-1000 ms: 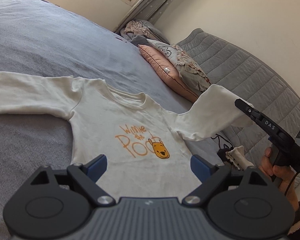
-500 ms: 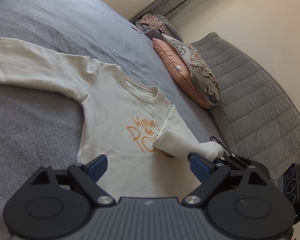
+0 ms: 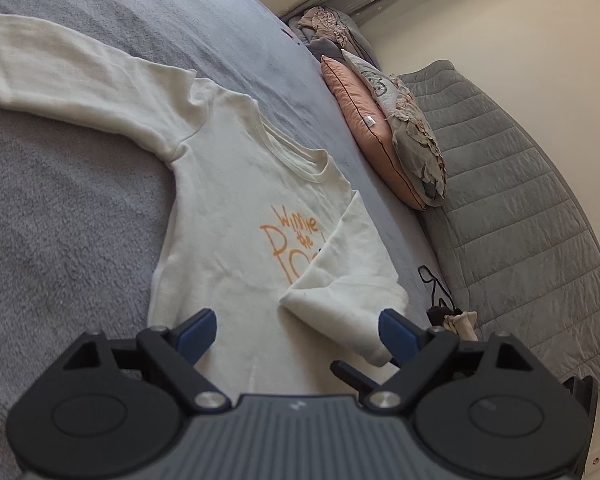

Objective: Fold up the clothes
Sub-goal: 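Lift the sleeve and carry it across the sweatshirt body with the right gripper, then lay the sleeve on the body and open the right gripper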

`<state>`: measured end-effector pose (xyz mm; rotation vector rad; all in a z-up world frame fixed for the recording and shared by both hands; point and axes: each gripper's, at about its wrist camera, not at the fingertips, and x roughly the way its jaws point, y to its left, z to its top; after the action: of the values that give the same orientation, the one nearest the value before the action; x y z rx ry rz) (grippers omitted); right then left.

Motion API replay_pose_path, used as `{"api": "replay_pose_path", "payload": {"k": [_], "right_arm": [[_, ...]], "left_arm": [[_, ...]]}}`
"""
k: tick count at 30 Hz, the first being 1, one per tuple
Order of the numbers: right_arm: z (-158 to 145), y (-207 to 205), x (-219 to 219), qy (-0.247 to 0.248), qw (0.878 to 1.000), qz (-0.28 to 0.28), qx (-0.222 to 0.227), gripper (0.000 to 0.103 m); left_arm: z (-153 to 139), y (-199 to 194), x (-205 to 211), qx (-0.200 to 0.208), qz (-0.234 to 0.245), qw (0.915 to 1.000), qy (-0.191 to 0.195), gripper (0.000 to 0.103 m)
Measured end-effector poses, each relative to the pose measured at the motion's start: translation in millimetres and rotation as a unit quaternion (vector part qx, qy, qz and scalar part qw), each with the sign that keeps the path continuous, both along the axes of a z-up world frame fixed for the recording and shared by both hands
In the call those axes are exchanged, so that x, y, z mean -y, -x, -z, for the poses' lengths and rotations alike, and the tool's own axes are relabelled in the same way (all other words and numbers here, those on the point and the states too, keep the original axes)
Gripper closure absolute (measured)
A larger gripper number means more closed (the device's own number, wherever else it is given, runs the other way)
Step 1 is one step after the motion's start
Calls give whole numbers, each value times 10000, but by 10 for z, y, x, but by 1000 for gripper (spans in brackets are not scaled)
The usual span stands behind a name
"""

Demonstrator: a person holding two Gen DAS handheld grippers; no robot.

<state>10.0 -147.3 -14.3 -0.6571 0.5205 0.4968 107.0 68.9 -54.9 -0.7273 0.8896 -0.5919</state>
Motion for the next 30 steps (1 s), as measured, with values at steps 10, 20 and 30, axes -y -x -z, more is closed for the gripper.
{"api": "replay_pose_path", "payload": {"k": [10,20,30], "right_arm": [[27,294,-210,375,9970,-664,147,73],[19,293,-158,440,9966,-690,-116,73],[-112,154,153,77,9990,-262,-351,70]], "left_arm": [[69,-27,-57,-312,-40,9989,351,14],[141,-22,-154,-660,-82,9951,726,20],[202,44,-286,-901,3,9892,1156,27]]}}
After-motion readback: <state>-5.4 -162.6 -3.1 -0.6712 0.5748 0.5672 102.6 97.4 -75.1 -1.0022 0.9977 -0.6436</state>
